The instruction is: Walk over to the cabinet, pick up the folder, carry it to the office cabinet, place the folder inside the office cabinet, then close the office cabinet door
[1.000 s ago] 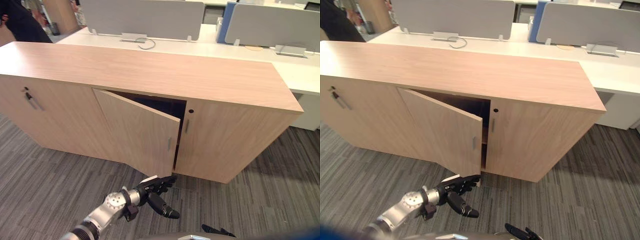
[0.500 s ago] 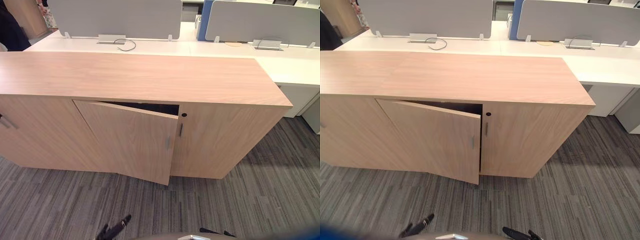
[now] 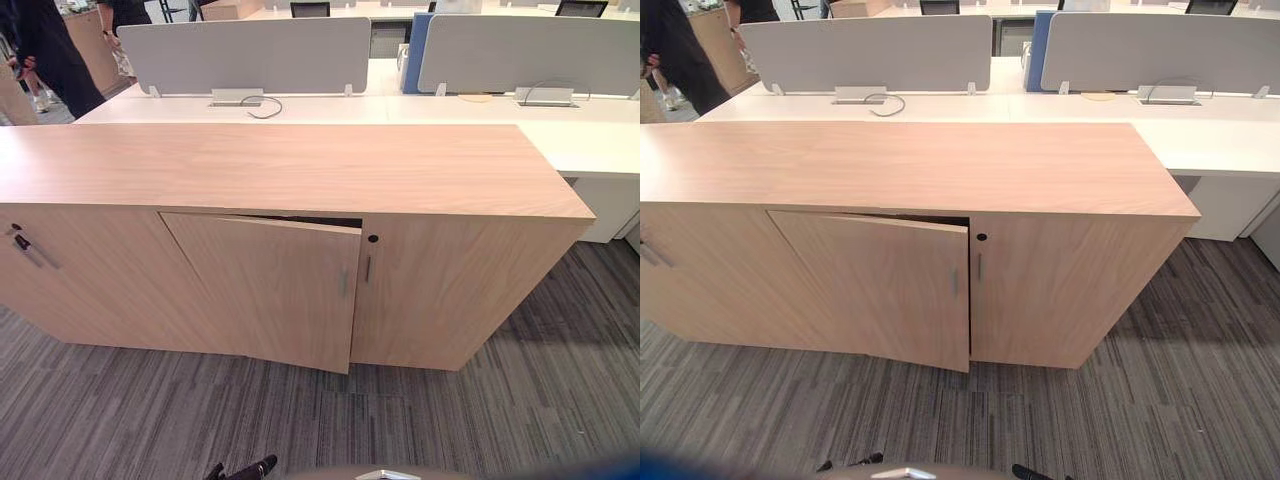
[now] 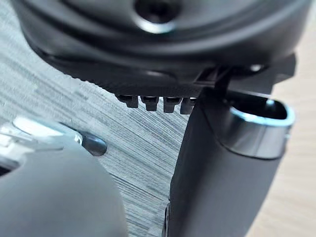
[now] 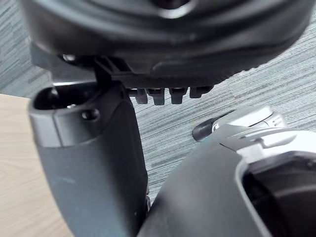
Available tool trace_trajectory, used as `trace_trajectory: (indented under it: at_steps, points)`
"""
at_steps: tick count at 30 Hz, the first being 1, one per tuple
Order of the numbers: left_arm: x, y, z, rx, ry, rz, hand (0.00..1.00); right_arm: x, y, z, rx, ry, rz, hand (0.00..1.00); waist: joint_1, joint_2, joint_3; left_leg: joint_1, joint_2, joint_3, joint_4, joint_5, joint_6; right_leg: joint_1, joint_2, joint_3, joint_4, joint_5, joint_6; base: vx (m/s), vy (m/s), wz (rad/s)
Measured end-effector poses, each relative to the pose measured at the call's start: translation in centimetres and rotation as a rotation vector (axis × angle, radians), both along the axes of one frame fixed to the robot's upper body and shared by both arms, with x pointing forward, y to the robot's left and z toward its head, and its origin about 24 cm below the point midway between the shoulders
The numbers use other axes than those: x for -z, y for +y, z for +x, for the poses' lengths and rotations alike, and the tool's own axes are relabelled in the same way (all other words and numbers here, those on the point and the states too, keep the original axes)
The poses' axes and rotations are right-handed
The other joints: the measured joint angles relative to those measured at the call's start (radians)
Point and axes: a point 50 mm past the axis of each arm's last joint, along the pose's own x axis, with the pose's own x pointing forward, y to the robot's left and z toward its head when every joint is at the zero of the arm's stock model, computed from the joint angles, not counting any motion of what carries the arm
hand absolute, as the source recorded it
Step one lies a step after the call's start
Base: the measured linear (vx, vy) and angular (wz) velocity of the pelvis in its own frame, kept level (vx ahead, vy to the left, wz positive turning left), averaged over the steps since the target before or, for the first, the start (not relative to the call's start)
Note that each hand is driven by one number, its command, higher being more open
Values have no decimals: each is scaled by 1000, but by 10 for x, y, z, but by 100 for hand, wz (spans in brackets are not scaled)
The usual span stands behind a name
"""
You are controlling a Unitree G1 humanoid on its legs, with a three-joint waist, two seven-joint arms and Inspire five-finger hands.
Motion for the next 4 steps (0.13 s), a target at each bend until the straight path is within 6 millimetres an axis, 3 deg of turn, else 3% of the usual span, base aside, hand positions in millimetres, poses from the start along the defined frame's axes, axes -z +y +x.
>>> trace_trajectory:
  at_steps: [4]
  points:
    - [-2, 2, 14, 215, 11, 52, 100, 0, 1, 3, -17, -1, -8, 100, 0, -9, 2, -3, 4, 2, -10, 10, -2, -10, 5, 1, -4, 8, 3, -45, -15, -1]
